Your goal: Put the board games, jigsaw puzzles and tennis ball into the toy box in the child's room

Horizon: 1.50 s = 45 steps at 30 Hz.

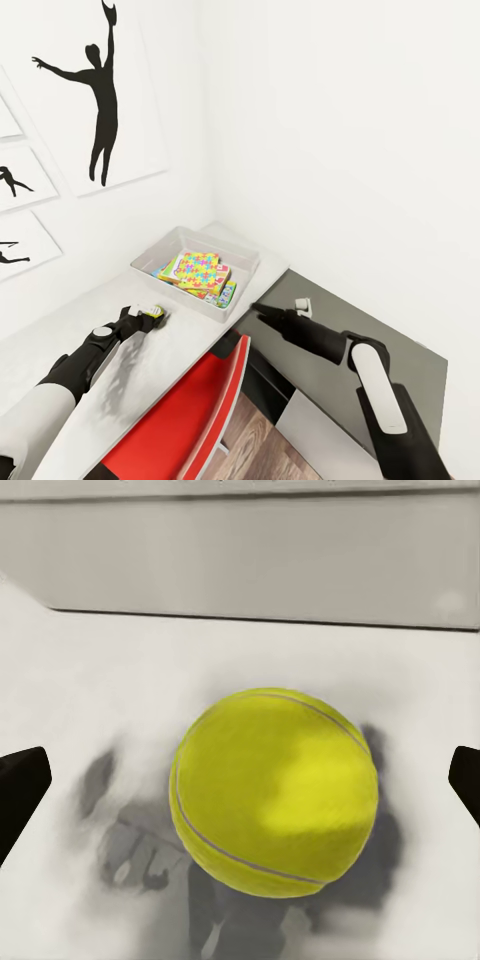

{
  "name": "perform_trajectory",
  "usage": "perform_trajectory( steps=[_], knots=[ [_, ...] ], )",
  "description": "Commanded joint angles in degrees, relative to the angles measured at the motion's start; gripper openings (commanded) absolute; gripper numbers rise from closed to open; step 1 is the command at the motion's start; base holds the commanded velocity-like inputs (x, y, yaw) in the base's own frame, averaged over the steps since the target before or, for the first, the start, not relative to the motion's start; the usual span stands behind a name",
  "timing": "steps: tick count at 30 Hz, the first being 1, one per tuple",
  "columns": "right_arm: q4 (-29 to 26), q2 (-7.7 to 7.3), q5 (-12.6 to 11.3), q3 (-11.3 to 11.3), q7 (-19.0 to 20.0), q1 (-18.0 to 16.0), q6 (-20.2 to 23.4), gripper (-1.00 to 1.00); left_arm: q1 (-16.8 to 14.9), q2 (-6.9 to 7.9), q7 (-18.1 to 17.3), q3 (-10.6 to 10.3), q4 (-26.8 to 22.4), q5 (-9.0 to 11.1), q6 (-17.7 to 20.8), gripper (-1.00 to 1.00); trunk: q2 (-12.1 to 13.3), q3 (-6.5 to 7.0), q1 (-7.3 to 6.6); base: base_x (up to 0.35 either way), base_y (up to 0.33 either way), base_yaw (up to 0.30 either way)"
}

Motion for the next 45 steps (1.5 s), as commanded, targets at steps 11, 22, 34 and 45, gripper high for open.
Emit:
perform_trajectory(
  steps=[11, 22, 34, 45],
  knots=[
    [0.0, 0.14, 0.4, -1.2, 0.6, 0.0, 0.9, 1.00, 0.0, 0.05, -0.1, -0.2, -0.1, 0.2, 0.3, 1.00, -0.1, -0.10, 0.03, 0.000, 0.000, 0.000],
    [0.0, 0.29, 0.3, -1.2, 0.8, 0.0, 0.8, 1.00, 0.0, 0.06, -0.1, -0.1, -0.1, 0.1, 0.3, 1.00, -0.1, -0.10, 0.03, 0.000, 0.000, 0.000],
    [0.0, 0.21, 0.3, -1.3, 1.0, 0.0, 1.0, 1.00, 0.0, 0.00, 0.0, -0.1, -0.1, 0.1, 0.3, 1.00, -0.1, -0.10, 0.03, 0.000, 0.000, 0.000],
    [0.0, 0.21, 0.3, -1.3, 1.0, 0.1, 1.0, 1.00, 0.0, 0.06, -0.1, -0.2, -0.1, 0.1, 0.3, 1.00, -0.1, -0.87, 0.03, 0.000, 0.000, 0.000]
  ],
)
